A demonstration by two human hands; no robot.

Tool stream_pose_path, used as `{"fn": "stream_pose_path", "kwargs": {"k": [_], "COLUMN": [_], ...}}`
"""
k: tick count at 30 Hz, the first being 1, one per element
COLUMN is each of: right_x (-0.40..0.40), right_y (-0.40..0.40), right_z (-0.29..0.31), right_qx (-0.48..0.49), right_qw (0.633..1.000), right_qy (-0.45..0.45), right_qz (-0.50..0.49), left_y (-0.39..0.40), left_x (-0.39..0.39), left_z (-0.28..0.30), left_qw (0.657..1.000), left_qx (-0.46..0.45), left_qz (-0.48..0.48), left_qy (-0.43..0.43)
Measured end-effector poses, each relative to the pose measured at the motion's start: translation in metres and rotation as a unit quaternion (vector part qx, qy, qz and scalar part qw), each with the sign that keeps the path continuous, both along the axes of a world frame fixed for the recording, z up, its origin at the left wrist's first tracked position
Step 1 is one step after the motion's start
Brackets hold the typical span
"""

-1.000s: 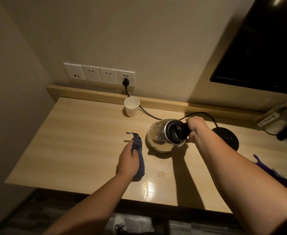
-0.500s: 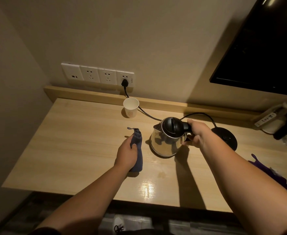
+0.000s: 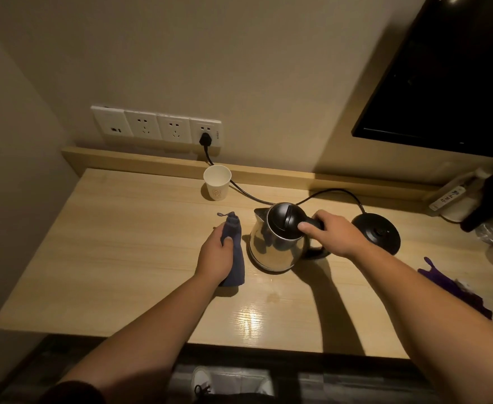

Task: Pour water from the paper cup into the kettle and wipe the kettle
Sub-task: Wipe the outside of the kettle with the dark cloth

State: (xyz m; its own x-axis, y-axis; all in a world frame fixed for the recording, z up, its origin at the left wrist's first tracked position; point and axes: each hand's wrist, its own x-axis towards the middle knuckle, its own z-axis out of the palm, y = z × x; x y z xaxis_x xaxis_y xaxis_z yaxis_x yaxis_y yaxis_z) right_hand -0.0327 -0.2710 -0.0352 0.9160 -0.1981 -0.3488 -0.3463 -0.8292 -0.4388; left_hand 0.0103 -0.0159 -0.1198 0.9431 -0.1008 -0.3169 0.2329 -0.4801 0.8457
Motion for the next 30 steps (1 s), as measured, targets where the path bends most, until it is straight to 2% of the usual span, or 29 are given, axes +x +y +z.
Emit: {"fn": "stream_pose_path", "kwargs": {"k": [2, 7, 15, 18, 23, 30], "right_x": [-0.007, -0.014, -0.012, -0.012, -0.025, -0.04], "right_y": [0.012, 0.039, 0.049, 0.04, 0.027, 0.001], "right_z": [-0.01, -0.028, -0.031, -0.027, -0.033, -0.048], "right_qx": [0.009, 0.151, 0.261, 0.28, 0.281, 0.297], "right_qw": [0.999, 0.963, 0.897, 0.884, 0.89, 0.891], "right_qy": [-0.01, -0.073, -0.143, -0.156, -0.155, -0.141], "right_qz": [-0.038, -0.21, -0.327, -0.341, -0.323, -0.314], "left_y": [0.0, -0.002, -0.016, -0.021, -0.03, -0.052], "left_x": [0.0, -0.002, -0.011, -0.011, -0.004, 0.009], "left_z": [0.002, 0.007, 0.013, 0.02, 0.035, 0.047], "left_qw": [1.0, 1.0, 0.998, 0.998, 0.994, 0.983], "left_qx": [-0.002, -0.014, -0.051, -0.058, -0.071, -0.002], "left_qz": [0.008, 0.027, 0.015, 0.011, -0.002, -0.09], "left_qy": [-0.003, -0.007, -0.02, -0.028, -0.078, -0.162]}}
